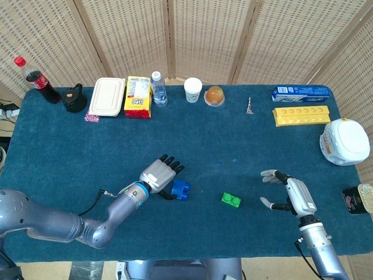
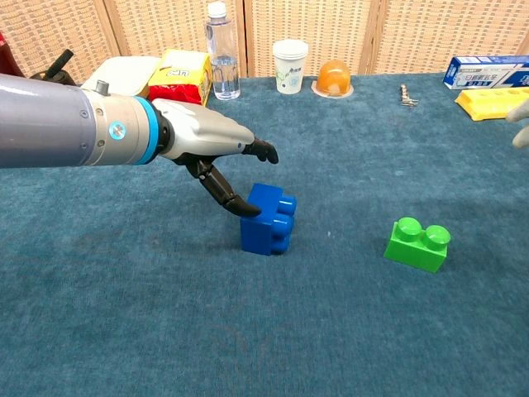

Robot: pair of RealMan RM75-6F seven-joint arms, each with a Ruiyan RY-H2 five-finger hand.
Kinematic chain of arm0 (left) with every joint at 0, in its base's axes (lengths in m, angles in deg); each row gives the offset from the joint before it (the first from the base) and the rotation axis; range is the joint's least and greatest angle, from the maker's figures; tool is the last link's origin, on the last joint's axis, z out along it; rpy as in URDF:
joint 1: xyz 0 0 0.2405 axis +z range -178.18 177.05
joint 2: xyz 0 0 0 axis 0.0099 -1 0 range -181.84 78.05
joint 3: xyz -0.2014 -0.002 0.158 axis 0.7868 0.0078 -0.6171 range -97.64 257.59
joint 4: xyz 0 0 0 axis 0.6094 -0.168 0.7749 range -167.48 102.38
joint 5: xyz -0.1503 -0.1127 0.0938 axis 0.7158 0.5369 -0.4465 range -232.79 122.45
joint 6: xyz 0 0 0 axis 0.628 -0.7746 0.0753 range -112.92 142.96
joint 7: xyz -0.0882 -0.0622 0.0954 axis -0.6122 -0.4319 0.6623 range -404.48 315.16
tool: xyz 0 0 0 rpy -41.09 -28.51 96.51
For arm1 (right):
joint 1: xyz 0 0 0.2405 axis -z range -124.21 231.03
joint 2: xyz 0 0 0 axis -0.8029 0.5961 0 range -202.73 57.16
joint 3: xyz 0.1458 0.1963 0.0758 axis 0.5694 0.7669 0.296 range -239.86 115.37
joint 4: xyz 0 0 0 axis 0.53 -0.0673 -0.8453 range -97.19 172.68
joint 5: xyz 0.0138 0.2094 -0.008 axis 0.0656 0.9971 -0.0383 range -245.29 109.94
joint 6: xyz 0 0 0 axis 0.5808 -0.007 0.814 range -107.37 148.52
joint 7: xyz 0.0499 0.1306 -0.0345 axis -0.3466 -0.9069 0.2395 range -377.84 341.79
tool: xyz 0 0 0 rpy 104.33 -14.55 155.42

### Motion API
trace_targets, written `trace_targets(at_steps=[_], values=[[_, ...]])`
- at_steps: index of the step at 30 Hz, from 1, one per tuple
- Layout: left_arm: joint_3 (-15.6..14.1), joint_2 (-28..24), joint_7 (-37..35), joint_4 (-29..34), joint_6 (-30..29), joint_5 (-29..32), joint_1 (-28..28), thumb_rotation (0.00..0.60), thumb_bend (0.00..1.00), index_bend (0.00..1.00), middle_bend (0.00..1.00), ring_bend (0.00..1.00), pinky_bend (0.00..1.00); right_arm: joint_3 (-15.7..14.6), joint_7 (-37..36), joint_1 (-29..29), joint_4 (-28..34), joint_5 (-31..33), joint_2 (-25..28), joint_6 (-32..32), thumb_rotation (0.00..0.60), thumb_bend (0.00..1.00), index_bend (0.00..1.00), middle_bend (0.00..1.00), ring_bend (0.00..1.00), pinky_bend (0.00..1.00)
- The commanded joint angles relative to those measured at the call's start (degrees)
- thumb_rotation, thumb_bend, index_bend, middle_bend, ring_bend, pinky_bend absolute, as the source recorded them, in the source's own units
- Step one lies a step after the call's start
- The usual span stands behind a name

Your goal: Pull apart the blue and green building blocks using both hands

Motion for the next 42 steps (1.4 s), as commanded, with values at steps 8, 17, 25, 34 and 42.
trace_targets(at_steps=[8, 17, 25, 34, 42], values=[[0.8, -5.4, -3.6, 7.9, -12.6, -7.9, 7.4, 0.300, 0.26, 0.05, 0.09, 0.00, 0.08, -0.1, 0.1, 0.4, -1.4, -0.4, 0.8, 0.6, 0.600, 0.28, 0.30, 0.40, 0.38, 0.32], [-4.8, -12.7, -6.8, 18.0, -30.5, -20.0, 21.6, 0.328, 0.26, 0.05, 0.09, 0.00, 0.08, -0.6, 10.2, 2.4, -6.6, 0.6, -1.8, 4.7, 0.600, 0.29, 0.34, 0.44, 0.41, 0.34], [-11.0, -12.2, -11.2, 15.4, -47.2, -35.9, 38.3, 0.328, 0.26, 0.05, 0.09, 0.00, 0.08, -1.3, 18.0, 4.8, -7.5, 0.5, -2.9, 9.2, 0.600, 0.29, 0.35, 0.44, 0.41, 0.34], [-13.3, -10.7, -16.4, 9.1, -56.5, -42.1, 52.8, 0.335, 0.26, 0.05, 0.09, 0.00, 0.08, -2.7, 22.0, 7.4, -6.3, -0.4, -2.1, 12.1, 0.600, 0.29, 0.36, 0.44, 0.41, 0.34], [-11.5, -10.4, -21.6, 4.4, -61.7, -44.5, 63.2, 0.322, 0.26, 0.05, 0.09, 0.00, 0.08, -3.9, 24.0, 10.5, -5.2, -1.1, -1.7, 15.6, 0.600, 0.29, 0.36, 0.44, 0.41, 0.34]])
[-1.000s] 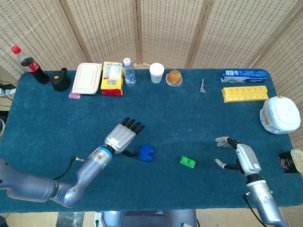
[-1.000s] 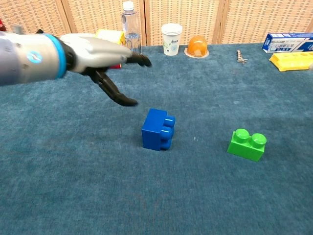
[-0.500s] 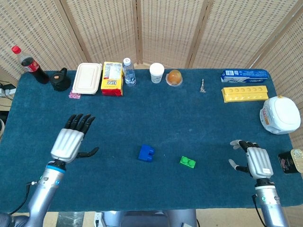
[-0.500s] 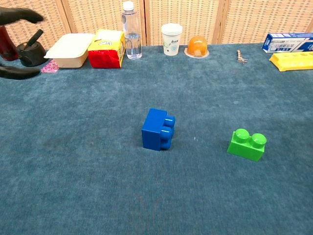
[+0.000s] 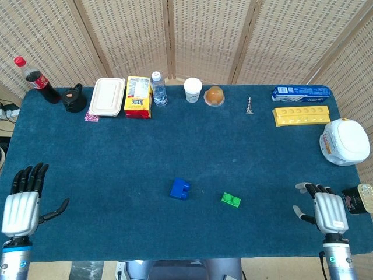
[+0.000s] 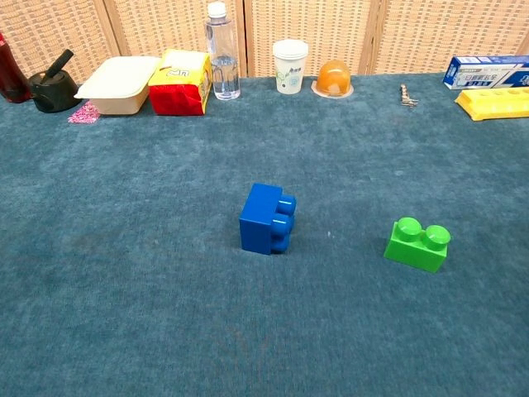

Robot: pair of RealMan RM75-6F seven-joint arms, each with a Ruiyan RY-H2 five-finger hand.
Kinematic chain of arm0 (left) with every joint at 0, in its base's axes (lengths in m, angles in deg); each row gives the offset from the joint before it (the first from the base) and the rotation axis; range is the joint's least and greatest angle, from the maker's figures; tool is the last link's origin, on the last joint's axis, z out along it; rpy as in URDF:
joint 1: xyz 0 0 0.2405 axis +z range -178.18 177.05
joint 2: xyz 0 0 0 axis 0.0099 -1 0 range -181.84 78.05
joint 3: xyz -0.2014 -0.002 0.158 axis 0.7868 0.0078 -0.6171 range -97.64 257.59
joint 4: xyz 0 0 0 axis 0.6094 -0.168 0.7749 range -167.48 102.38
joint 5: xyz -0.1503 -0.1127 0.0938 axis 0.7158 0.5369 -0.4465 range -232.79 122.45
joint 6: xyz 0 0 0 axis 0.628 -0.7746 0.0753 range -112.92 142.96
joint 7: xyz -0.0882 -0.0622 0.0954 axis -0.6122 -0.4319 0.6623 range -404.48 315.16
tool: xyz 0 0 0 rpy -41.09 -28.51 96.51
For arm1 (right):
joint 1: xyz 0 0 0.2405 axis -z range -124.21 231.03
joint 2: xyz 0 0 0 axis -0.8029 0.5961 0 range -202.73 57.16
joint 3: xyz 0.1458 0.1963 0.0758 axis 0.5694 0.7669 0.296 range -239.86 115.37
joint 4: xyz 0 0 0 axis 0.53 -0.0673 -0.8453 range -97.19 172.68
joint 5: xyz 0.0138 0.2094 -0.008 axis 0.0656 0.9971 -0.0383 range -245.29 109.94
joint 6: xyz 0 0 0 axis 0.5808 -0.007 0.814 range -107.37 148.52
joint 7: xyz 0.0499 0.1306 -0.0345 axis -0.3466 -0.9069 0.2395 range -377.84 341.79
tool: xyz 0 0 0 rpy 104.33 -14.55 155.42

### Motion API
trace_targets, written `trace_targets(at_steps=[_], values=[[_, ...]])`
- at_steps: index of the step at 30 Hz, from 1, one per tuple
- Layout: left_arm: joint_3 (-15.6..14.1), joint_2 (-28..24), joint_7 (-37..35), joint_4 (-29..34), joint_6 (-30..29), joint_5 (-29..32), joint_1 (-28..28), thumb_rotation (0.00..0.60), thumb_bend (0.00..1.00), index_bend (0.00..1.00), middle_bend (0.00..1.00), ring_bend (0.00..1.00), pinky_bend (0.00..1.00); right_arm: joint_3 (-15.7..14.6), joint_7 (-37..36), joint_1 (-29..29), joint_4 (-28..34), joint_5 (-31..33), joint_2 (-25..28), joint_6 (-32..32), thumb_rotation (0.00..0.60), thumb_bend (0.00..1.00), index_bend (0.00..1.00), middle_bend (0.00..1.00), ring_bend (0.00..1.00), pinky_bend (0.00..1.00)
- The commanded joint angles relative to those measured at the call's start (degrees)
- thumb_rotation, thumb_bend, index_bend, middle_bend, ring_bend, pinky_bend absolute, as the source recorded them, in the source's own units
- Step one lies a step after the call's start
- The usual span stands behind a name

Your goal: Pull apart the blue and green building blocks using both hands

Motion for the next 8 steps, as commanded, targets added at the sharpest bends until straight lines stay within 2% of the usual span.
trace_targets(at_steps=[1, 8], values=[[1.3, 0.3, -2.4, -2.7, -2.0, -1.6, 4.4, 0.325, 0.26, 0.05, 0.09, 0.00, 0.08, -0.4, 0.5, 1.0, 0.6, -0.5, 0.2, 1.2, 0.600, 0.29, 0.36, 0.44, 0.41, 0.34], [4.1, 0.4, -2.3, -2.9, 0.8, -3.5, 6.8, 0.332, 0.26, 0.05, 0.09, 0.00, 0.08, -0.1, 0.2, 2.2, 1.2, -0.8, 0.8, 2.4, 0.600, 0.29, 0.37, 0.45, 0.41, 0.34]])
